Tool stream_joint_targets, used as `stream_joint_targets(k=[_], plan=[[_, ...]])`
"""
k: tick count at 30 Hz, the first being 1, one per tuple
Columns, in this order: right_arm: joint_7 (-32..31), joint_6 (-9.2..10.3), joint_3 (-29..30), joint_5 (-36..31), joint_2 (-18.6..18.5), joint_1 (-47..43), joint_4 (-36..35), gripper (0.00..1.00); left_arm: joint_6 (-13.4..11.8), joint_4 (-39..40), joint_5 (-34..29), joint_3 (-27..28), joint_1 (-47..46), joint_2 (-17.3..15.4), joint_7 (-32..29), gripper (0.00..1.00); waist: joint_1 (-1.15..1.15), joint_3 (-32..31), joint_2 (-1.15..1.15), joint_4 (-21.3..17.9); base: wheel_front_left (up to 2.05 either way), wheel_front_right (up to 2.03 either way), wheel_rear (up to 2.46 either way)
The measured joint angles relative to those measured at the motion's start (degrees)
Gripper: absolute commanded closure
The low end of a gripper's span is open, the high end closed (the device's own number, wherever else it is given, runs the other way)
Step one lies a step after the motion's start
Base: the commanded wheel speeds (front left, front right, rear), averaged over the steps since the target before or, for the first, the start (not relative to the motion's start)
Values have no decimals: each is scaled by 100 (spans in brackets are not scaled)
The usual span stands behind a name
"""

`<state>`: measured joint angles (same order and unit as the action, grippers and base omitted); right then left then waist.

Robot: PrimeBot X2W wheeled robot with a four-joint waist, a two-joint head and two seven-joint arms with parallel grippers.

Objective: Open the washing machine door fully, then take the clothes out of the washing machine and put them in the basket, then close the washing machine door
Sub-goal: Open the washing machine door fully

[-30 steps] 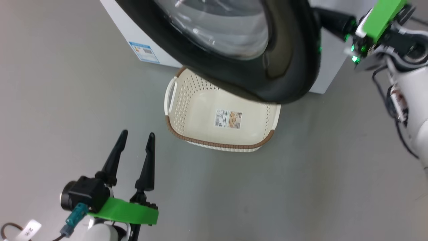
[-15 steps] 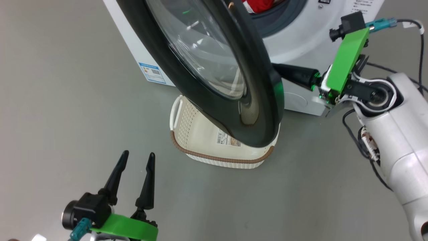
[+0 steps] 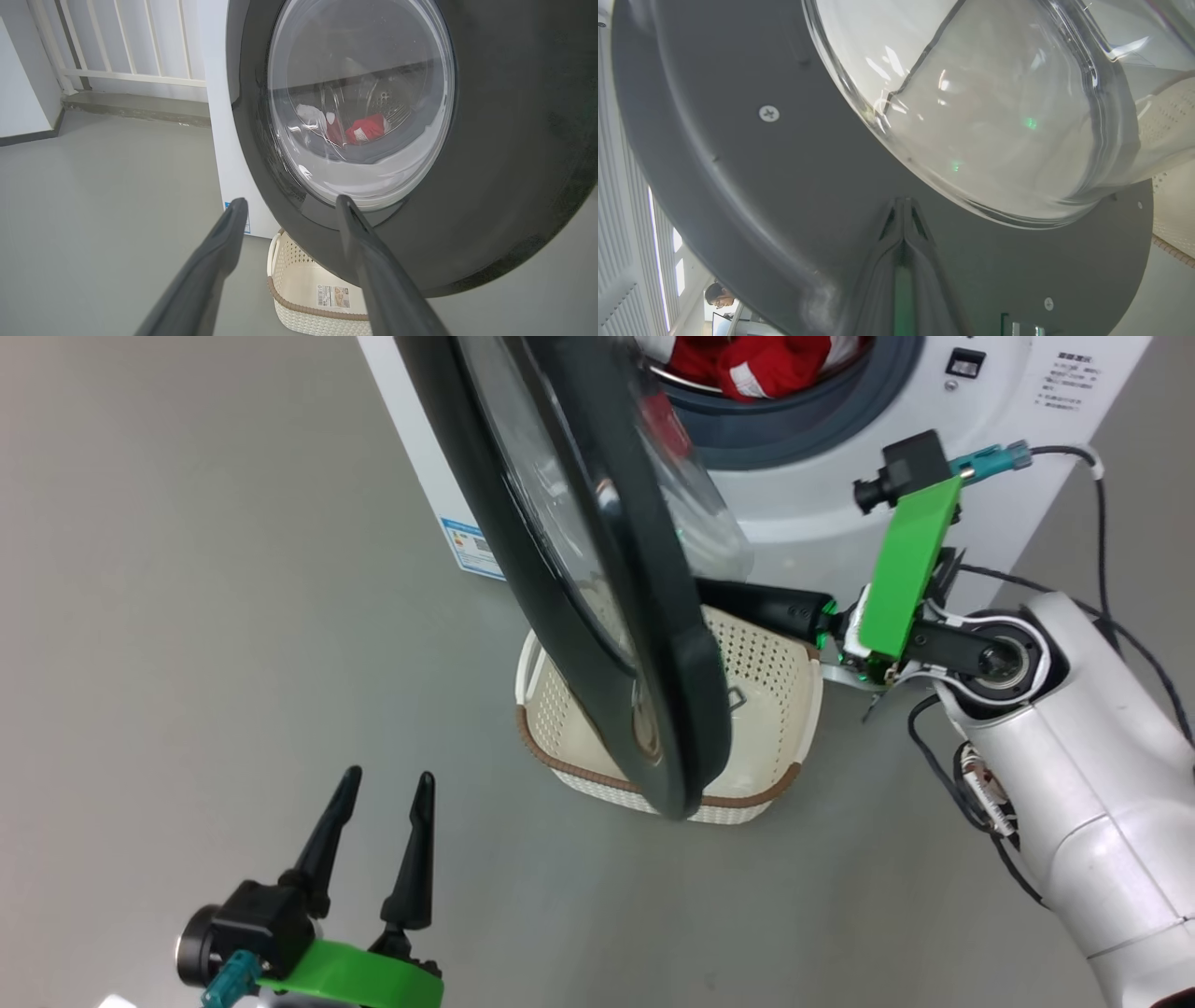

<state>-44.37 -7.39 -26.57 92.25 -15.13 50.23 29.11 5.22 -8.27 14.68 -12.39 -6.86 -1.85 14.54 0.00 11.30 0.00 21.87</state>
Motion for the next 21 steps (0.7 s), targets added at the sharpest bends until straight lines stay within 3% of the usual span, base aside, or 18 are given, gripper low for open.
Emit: stream_joint_targets(k=[21], plan=[[-223, 0, -279, -51, 433, -239, -196, 100, -98, -24, 7, -29, 82, -1, 0, 0, 0, -87, 0, 406, 0, 0, 0]])
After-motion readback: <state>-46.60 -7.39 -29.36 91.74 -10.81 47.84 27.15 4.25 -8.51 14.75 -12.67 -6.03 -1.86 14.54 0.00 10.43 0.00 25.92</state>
